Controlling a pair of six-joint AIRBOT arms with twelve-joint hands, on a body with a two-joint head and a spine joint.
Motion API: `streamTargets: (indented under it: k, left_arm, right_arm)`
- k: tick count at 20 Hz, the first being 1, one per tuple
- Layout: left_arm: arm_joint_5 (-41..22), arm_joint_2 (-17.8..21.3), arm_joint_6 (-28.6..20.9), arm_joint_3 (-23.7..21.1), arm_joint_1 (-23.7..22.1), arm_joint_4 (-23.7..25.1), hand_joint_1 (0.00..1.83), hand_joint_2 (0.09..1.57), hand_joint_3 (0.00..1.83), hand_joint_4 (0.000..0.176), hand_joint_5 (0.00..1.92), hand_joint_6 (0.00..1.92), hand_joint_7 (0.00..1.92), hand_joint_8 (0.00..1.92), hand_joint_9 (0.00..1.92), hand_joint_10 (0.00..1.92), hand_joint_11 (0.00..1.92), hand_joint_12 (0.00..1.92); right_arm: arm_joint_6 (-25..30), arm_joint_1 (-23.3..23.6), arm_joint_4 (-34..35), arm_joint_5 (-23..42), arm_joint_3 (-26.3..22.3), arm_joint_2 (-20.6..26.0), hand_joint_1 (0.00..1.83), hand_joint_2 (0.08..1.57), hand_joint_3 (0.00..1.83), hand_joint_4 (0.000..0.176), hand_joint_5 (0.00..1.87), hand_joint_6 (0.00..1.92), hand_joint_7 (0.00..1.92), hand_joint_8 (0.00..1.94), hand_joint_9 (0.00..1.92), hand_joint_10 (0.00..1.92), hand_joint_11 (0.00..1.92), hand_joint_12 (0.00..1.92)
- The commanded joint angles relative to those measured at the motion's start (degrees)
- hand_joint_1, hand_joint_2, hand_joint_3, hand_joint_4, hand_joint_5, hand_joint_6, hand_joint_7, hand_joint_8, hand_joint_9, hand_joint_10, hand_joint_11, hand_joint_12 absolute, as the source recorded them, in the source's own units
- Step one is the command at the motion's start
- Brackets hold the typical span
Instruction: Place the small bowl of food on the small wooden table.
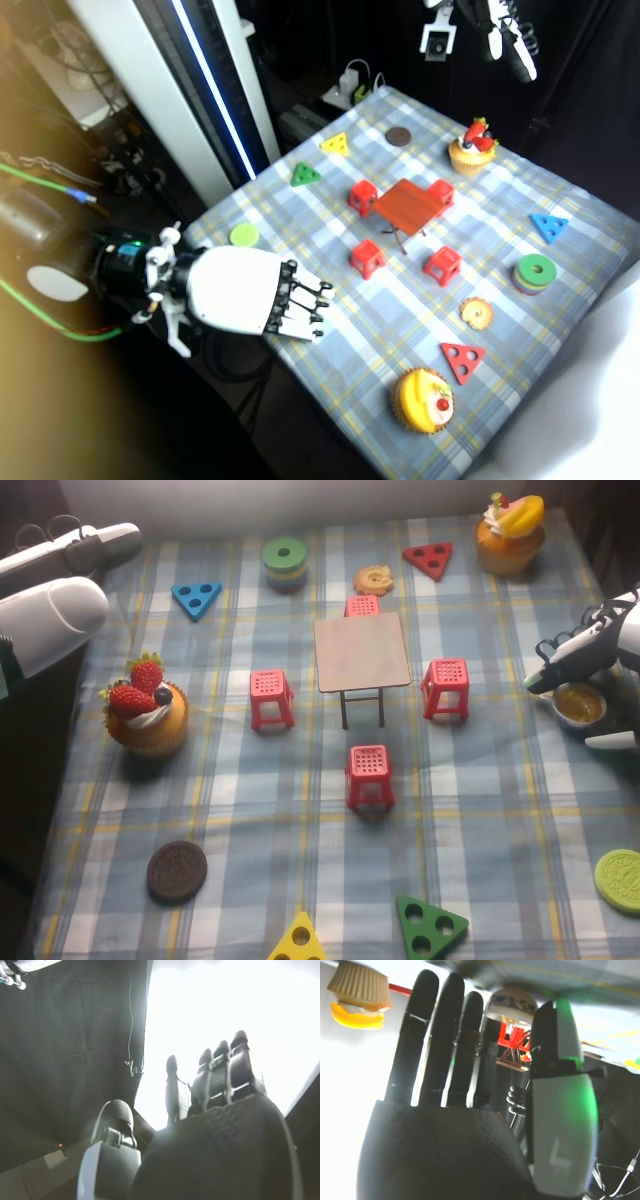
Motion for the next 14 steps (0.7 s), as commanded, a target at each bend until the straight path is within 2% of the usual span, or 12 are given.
streamTargets:
  k: [1, 2, 3, 4, 5, 6, 8, 9, 10, 12, 13, 14]
  left_arm:
    - [-6.8, -0.2, -0.6, 0.3, -0.4, -0.1, 0.0, 1.19, 0.0, 0.152, 0.29, 0.0, 0.05, 0.0, 0.0, 0.0, 0.0, 0.0]
    - [-6.8, -0.2, -0.6, 0.3, -0.4, -0.1, 0.0, 1.19, 0.0, 0.158, 0.29, 0.0, 0.05, 0.0, 0.0, 0.0, 0.0, 0.0]
    - [-6.8, -0.2, -0.6, 0.3, -0.4, -0.1, 0.0, 1.19, 0.0, 0.158, 0.29, 0.0, 0.05, 0.0, 0.0, 0.0, 0.0, 0.0]
    - [-6.8, -0.3, -0.6, 0.4, -0.4, -0.2, 0.0, 1.19, 0.0, 0.159, 0.29, 0.0, 0.05, 0.0, 0.0, 0.0, 0.0, 0.0]
    - [-6.8, -0.3, -0.6, 0.4, -0.4, -0.2, 0.0, 1.19, 0.0, 0.159, 0.28, 0.0, 0.05, 0.0, 0.0, 0.0, 0.0, 0.0]
    - [-6.8, -0.3, -0.6, 0.4, -0.4, -0.2, 0.0, 1.19, 0.0, 0.159, 0.29, 0.0, 0.05, 0.0, 0.0, 0.0, 0.0, 0.0]
    - [-6.8, -0.3, -0.7, 0.4, -0.4, -0.2, 0.0, 1.18, 0.0, 0.169, 0.28, 0.0, 0.04, 0.0, 0.0, 0.0, 0.0, 0.0]
    - [-6.8, -0.3, -0.7, 0.5, -0.4, -0.2, 0.0, 1.19, 0.0, 0.163, 0.3, 0.01, 0.05, 0.0, 0.0, 0.0, 0.0, 0.0]
    - [-6.8, -0.3, -0.7, 0.5, -0.4, -0.2, 0.0, 1.19, 0.0, 0.163, 0.3, 0.01, 0.05, 0.0, 0.0, 0.0, 0.0, 0.0]
    - [-6.8, -0.3, -0.7, 0.5, -0.4, -0.2, 0.0, 1.19, 0.0, 0.151, 0.31, 0.01, 0.06, 0.01, 0.0, 0.0, 0.0, 0.0]
    - [-6.8, -0.3, -0.7, 0.6, -0.4, -0.2, 0.0, 1.19, 0.0, 0.155, 0.3, 0.0, 0.05, 0.0, 0.0, 0.0, 0.0, 0.0]
    - [-6.8, -0.4, -0.7, 0.6, -0.4, -0.3, 0.0, 1.19, 0.0, 0.151, 0.29, 0.0, 0.05, 0.0, 0.0, 0.0, 0.0, 0.0]
  right_arm:
    - [0.3, 0.6, 1.1, 4.8, 0.3, 0.1, 1.14, 1.02, 0.0, 0.0, 0.86, 0.01, 1.07, 0.02, 1.13, 0.06, 0.68, 1.21]
    - [0.3, 0.7, 1.1, 4.8, 0.3, 0.1, 1.33, 1.03, 0.0, 0.0, 0.9, 0.01, 1.14, 0.57, 1.18, 0.07, 0.73, 1.23]
    - [0.3, 0.9, 0.9, 4.8, 0.3, 0.1, 1.33, 1.03, 0.0, 0.0, 0.9, 0.01, 1.14, 0.57, 1.18, 0.07, 0.73, 1.23]
    - [0.3, 1.1, 0.8, 4.8, 0.2, 0.1, 1.36, 1.05, 0.01, 0.0, 0.92, 0.01, 1.1, 0.78, 1.2, 0.07, 0.76, 1.23]
    - [0.3, 1.4, 0.7, 4.8, 0.2, 0.1, 1.29, 1.08, 0.0, 0.0, 0.92, 0.73, 1.16, 0.8, 1.2, 0.07, 0.74, 1.22]
    - [0.3, 1.9, 0.4, 4.8, 0.2, 0.1, 1.27, 1.09, 0.0, 0.0, 0.88, 0.94, 1.15, 0.84, 1.22, 0.07, 0.75, 1.24]
    - [0.3, 3.0, -0.4, 5.1, 0.2, 0.0, 1.25, 1.09, 0.0, 0.0, 0.92, 0.95, 1.14, 0.84, 1.22, 0.07, 0.74, 1.22]
    - [0.3, 3.7, -1.0, 5.2, 0.2, -0.1, 1.25, 1.08, 0.0, 0.0, 0.98, 0.91, 1.17, 0.74, 1.24, 0.05, 0.77, 1.14]
    - [0.3, 4.4, -1.4, 5.3, 0.2, -0.1, 1.25, 1.08, 0.0, 0.0, 0.98, 0.91, 1.17, 0.74, 1.24, 0.05, 0.77, 1.14]
    - [0.3, 5.9, -2.2, 5.4, 0.2, -0.2, 1.25, 1.07, 0.0, 0.0, 0.99, 0.93, 1.19, 0.66, 1.24, 0.03, 0.78, 1.06]
    - [0.3, 6.7, -3.0, 5.5, 0.2, -0.3, 1.25, 1.06, 0.0, 0.0, 1.02, 0.91, 1.2, 0.64, 1.24, 0.02, 0.76, 1.07]
    - [0.3, 7.5, -3.7, 5.5, 0.2, -0.4, 1.36, 1.06, 0.0, 0.0, 1.01, 0.89, 1.21, 0.57, 1.05, 0.82, 0.76, 1.09]
